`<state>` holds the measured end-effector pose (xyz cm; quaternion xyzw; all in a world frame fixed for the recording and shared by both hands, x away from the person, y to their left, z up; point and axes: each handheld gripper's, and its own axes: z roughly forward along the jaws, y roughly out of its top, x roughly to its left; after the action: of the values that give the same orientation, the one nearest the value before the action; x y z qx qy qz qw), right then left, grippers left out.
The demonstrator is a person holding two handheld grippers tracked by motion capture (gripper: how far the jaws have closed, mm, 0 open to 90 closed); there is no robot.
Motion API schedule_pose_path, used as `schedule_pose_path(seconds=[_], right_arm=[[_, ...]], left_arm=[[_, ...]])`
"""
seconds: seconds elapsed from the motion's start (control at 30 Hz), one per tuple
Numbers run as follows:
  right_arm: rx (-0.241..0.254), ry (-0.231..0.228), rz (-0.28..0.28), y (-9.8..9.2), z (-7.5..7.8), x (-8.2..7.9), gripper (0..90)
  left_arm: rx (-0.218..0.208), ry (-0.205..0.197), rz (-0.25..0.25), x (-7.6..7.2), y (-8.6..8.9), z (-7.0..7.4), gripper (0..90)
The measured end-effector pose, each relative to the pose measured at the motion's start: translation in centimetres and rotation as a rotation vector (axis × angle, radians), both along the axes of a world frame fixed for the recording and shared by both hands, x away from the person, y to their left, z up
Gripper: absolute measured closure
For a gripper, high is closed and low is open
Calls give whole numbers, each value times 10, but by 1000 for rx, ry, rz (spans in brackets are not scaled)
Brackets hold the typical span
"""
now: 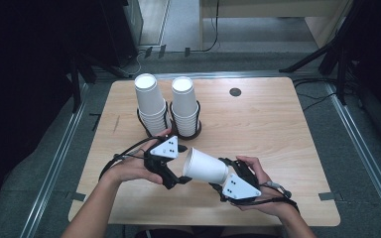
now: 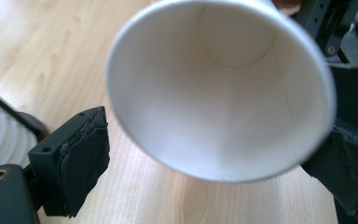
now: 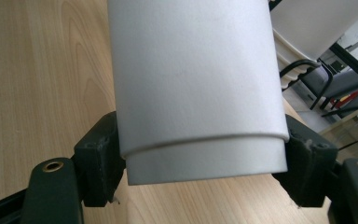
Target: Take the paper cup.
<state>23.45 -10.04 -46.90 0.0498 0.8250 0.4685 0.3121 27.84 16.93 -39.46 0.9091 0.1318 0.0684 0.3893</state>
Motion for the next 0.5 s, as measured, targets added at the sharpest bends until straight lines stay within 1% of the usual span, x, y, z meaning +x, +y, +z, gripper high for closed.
schedule_pose_path(seconds=[0.07, 0.13, 0.2, 0.3, 0.33, 0.5], right_arm=[[5, 6, -15, -2, -1, 2, 265], [17, 18, -27, -4, -1, 3, 265], [32, 27, -39, -5, 0, 4, 265], [45, 28, -49, -7, 1, 5, 266], [51, 33, -53, -7, 1, 6, 265], [83, 38, -97, -10, 3, 9, 265]], left_arm=[[-31, -2, 26, 1, 6, 3, 50], [-43, -9, 45, 2, 9, 4, 50], [-71, -13, 66, 1, 14, 4, 50], [-111, -21, 101, 0, 20, 4, 50], [-119, -25, 112, 0, 22, 3, 50], [-181, -37, 157, -3, 33, 2, 50]])
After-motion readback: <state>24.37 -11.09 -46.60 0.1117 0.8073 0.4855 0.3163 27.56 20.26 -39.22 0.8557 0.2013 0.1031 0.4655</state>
